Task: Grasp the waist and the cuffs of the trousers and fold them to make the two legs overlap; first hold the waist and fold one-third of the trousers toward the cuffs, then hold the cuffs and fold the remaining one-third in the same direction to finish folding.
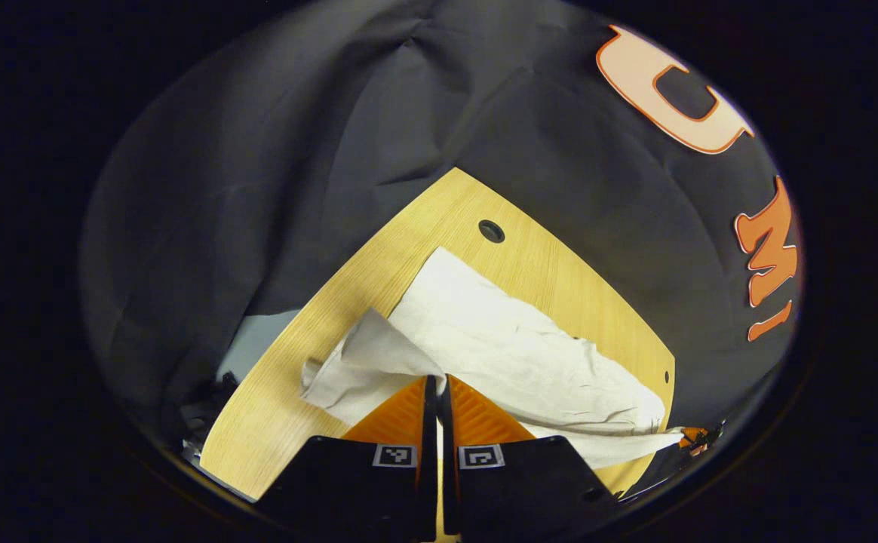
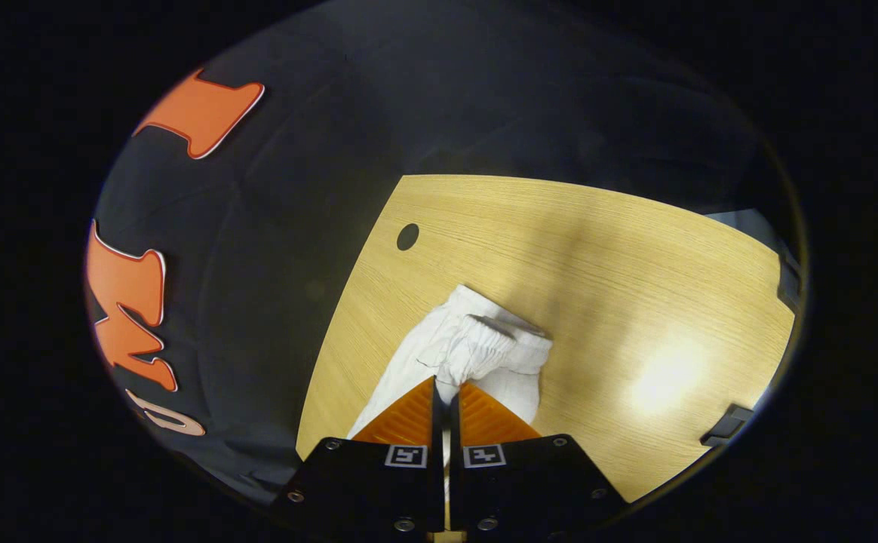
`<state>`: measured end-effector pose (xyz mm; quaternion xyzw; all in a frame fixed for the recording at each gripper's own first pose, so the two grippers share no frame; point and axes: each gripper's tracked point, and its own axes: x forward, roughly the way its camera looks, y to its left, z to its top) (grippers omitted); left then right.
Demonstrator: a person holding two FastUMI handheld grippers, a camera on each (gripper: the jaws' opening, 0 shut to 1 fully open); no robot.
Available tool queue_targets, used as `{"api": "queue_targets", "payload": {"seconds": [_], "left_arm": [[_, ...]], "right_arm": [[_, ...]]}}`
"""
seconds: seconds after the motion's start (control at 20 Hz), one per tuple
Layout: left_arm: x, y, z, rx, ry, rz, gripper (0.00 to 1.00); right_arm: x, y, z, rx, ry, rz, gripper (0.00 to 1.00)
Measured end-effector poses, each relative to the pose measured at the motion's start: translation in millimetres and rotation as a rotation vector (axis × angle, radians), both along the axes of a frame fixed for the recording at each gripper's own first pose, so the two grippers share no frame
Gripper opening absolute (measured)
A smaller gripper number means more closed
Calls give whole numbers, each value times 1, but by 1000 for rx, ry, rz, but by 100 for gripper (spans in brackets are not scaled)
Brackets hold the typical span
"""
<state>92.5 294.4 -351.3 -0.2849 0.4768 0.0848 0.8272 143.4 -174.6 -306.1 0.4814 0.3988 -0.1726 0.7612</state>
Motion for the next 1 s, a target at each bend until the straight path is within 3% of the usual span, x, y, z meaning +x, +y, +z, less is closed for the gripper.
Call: {"api": "queue_targets", "payload": {"seconds": [0.45, 0.7, 0.85, 1.0], "left_arm": [[76, -10, -13, 8, 60, -98, 6], [112, -17, -27, 7, 80, -108, 6], [116, -23, -26, 32, 73, -140, 40], [118, -29, -13, 58, 39, -170, 75]], "right_arm": [[64, -1, -23, 12, 52, -18, 3], [98, 8, -31, 2, 35, 9, 4], [98, 11, -23, -4, 6, 20, 16], [89, -3, -21, -60, 4, 39, 41]]}}
